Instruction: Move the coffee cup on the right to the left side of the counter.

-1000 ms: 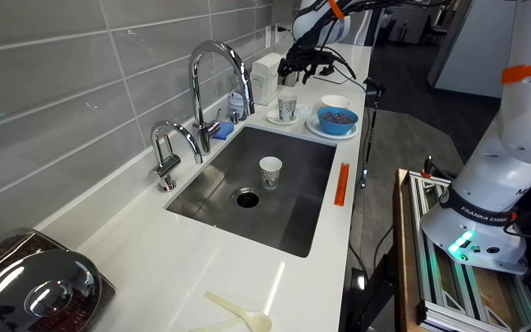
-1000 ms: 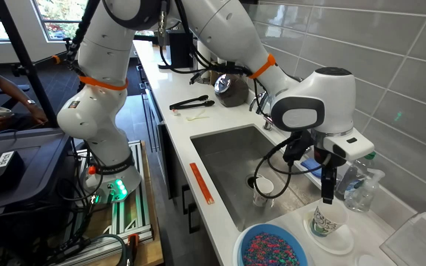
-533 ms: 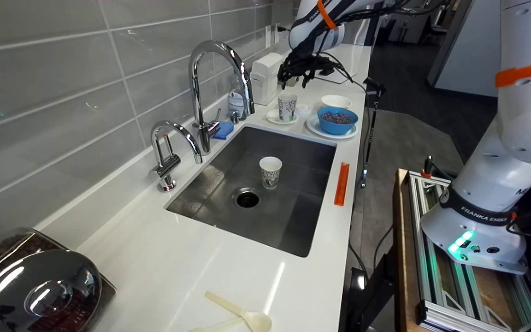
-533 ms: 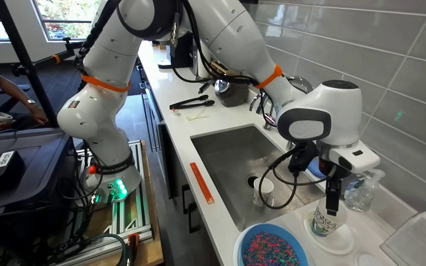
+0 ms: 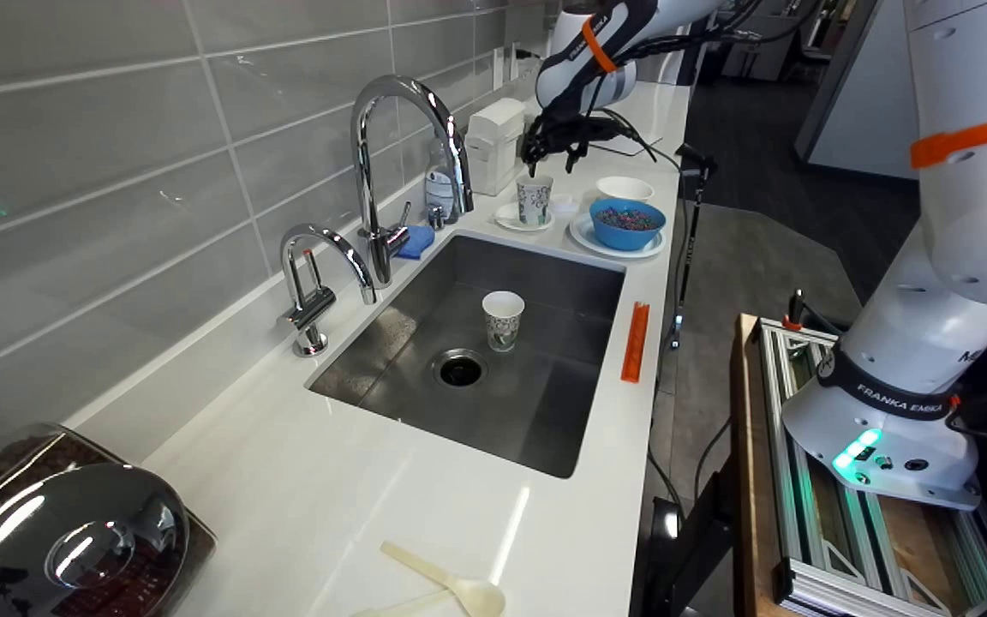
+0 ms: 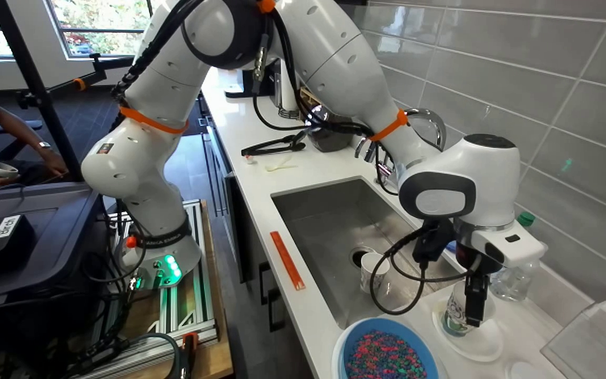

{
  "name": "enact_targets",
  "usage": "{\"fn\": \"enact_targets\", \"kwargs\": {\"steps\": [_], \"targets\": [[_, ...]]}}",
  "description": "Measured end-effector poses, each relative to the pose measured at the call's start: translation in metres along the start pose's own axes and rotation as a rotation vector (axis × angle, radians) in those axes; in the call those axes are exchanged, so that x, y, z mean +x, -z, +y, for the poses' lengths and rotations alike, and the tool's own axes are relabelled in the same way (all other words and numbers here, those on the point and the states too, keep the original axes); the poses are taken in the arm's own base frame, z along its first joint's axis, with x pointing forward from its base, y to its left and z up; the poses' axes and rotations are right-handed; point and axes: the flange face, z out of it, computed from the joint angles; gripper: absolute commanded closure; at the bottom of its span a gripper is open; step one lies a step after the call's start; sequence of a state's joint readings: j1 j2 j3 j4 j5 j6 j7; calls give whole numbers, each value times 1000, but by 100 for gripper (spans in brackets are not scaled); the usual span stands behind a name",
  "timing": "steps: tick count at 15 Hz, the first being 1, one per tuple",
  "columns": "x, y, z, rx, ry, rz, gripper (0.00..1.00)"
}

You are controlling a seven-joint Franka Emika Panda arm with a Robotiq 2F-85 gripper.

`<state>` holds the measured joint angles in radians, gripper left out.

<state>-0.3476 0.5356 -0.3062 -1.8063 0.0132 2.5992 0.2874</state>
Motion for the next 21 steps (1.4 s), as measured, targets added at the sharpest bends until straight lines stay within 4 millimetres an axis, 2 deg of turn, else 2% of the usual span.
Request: {"fn": "enact_targets", "kwargs": {"steps": [5,9,18,21], "targets": [[0,-10,-1,-9,4,-7,71],[1,-13,-2,-11,6,-7,99],[2,-11,-6,2,-4,-6,99],[6,-5,-6,18,-18,2,99]]}}
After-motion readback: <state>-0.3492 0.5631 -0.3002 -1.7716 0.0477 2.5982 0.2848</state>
